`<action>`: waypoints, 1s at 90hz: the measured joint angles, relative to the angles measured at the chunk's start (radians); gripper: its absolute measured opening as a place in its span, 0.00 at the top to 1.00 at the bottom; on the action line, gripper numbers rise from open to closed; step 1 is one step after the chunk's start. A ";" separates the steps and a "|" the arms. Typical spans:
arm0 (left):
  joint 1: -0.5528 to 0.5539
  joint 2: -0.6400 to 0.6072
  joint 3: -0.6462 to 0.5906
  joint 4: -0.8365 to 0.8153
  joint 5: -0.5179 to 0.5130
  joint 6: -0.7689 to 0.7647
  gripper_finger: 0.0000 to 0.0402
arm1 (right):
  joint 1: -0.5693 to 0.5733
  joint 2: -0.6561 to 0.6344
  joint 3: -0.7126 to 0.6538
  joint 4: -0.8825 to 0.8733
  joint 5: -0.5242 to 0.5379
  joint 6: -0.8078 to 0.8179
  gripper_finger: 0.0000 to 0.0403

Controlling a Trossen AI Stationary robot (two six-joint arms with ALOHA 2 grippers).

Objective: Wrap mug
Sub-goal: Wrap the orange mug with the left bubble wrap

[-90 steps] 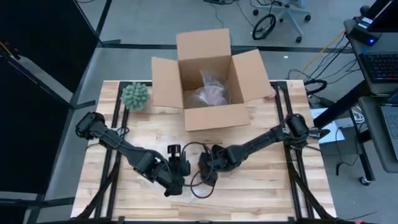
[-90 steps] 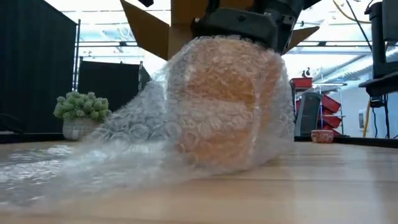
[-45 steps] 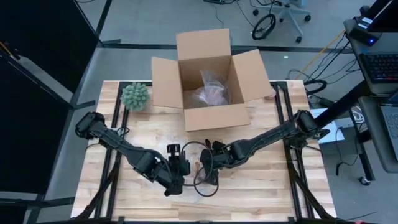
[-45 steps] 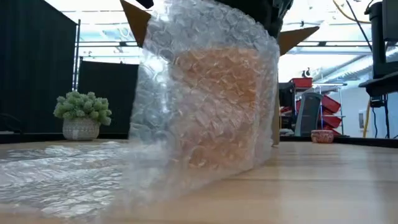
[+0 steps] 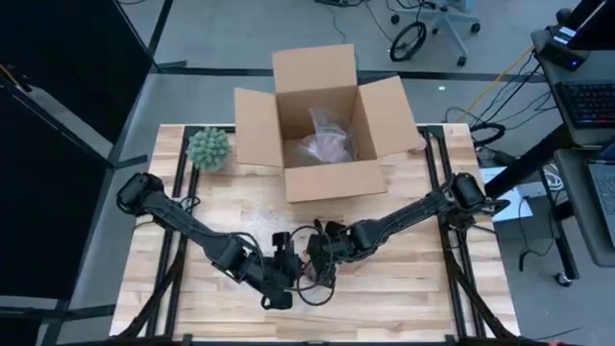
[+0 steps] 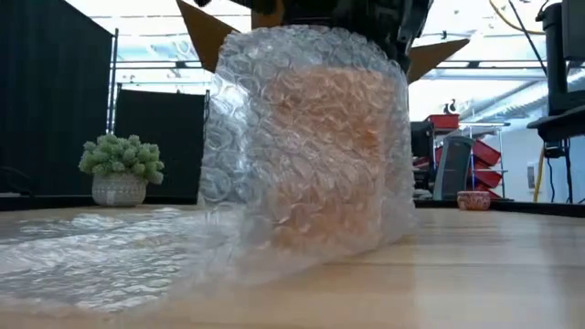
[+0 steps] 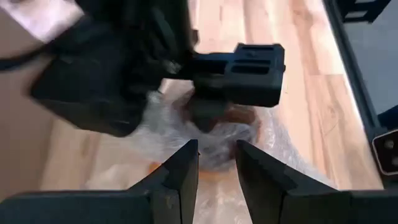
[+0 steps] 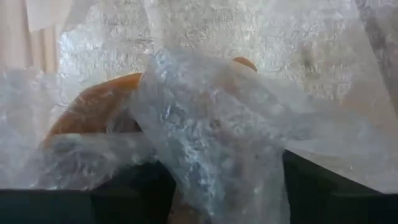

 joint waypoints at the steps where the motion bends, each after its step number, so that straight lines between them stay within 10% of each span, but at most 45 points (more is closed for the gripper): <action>1: 0.000 0.000 -0.013 0.020 0.000 -0.001 0.76 | 0.000 0.000 0.000 0.000 0.000 -0.001 0.49; 30: 0.052 0.015 -0.341 0.623 0.056 -0.002 0.76 | 0.000 0.000 0.000 0.003 0.001 -0.007 0.49; 90: 0.093 0.090 -0.354 0.659 0.112 -0.053 0.76 | 0.000 -0.002 0.217 -0.307 -0.004 -0.037 0.49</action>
